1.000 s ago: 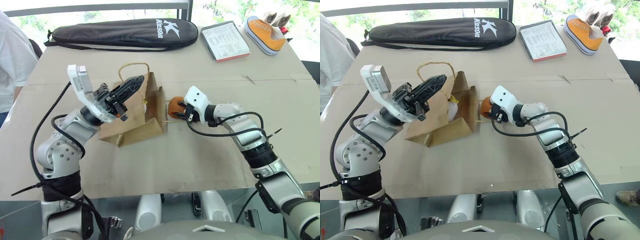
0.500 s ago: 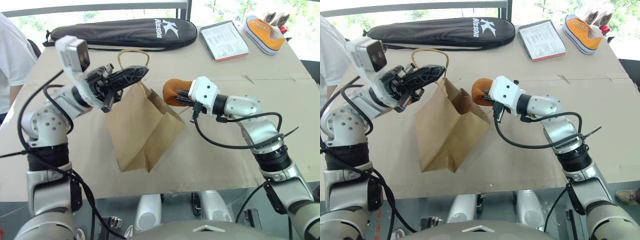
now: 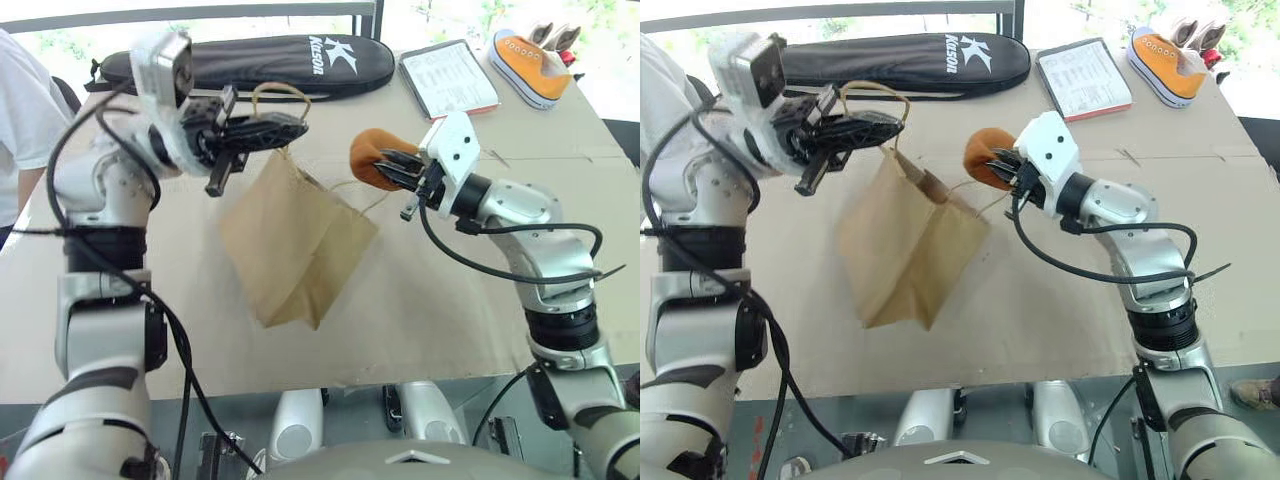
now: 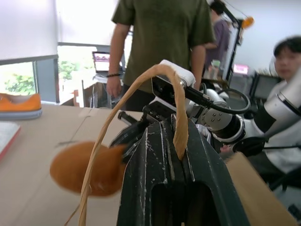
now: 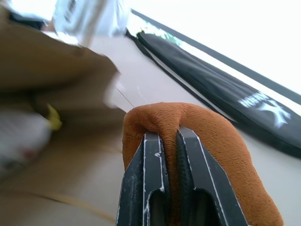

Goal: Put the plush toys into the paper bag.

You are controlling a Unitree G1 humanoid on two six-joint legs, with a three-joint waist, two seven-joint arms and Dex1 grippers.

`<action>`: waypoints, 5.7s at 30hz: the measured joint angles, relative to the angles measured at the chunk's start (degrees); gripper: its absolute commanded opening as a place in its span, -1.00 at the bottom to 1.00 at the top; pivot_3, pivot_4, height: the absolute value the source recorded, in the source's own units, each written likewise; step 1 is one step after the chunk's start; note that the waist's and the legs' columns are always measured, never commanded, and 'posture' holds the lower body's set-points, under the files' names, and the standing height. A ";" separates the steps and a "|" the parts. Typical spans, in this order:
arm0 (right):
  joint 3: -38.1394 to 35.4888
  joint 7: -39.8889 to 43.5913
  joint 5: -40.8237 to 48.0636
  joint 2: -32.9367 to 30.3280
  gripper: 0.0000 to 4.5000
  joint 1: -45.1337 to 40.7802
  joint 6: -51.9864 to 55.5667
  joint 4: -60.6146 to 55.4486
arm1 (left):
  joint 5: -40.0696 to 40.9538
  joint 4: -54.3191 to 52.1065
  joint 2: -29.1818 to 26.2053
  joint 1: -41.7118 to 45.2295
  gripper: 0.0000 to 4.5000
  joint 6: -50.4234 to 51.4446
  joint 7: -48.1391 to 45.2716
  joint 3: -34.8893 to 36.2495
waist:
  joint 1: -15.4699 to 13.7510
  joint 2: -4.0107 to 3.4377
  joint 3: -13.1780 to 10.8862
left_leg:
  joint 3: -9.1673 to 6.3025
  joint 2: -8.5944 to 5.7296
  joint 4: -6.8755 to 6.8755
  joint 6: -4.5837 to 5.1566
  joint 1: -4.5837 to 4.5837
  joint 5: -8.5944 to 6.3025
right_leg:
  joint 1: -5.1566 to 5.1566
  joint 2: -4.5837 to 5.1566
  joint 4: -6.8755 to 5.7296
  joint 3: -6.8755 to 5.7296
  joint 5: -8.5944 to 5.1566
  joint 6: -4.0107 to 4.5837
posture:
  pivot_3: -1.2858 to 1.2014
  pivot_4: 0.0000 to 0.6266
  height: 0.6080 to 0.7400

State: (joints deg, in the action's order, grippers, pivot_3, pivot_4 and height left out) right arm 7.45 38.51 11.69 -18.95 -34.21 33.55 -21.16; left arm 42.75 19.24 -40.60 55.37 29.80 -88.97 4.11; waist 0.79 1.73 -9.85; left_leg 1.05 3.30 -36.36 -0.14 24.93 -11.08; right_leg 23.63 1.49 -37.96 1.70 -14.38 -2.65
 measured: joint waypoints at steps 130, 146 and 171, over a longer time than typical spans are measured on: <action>1.65 -4.16 29.62 -19.74 -0.99 10.41 12.08 -8.05 | -12.90 2.39 4.25 -14.29 1.00 -3.48 13.14 -3.19 | 0.32 0.04 0.05 | 0.09 -0.01 -0.10 0.07 -0.06 -0.03 | -0.02 0.01 -0.02 0.14 -0.01 -0.03 | 0.03 -0.52 1.00; 10.68 -2.58 9.35 1.25 -0.99 -0.06 -2.60 18.31 | -16.57 -15.98 11.52 -22.90 1.00 -1.63 30.83 -3.29 | -0.05 0.03 0.04 | 0.06 -0.01 -0.12 0.07 -0.07 -0.03 | -0.06 0.06 -0.13 0.09 0.01 -0.02 | 0.03 -0.52 1.00; 2.73 -1.25 10.67 -4.86 -0.89 17.65 0.57 -6.60 | -20.20 -13.59 15.62 -25.62 -0.99 -16.92 34.54 -2.64 | -0.17 0.04 0.05 | 0.07 -0.03 -0.13 0.06 -0.10 -0.03 | -0.09 0.06 -0.08 0.07 0.01 -0.02 | 0.03 -0.52 1.00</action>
State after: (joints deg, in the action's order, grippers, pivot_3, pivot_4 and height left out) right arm 10.18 37.25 22.36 -23.81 -16.56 34.12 -27.76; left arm 22.55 5.65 -24.98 29.75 12.88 -54.43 1.47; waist 0.62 1.77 -9.80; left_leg 1.12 3.27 -36.49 -0.08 24.83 -11.11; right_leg 23.53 1.56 -38.04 1.76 -14.37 -2.67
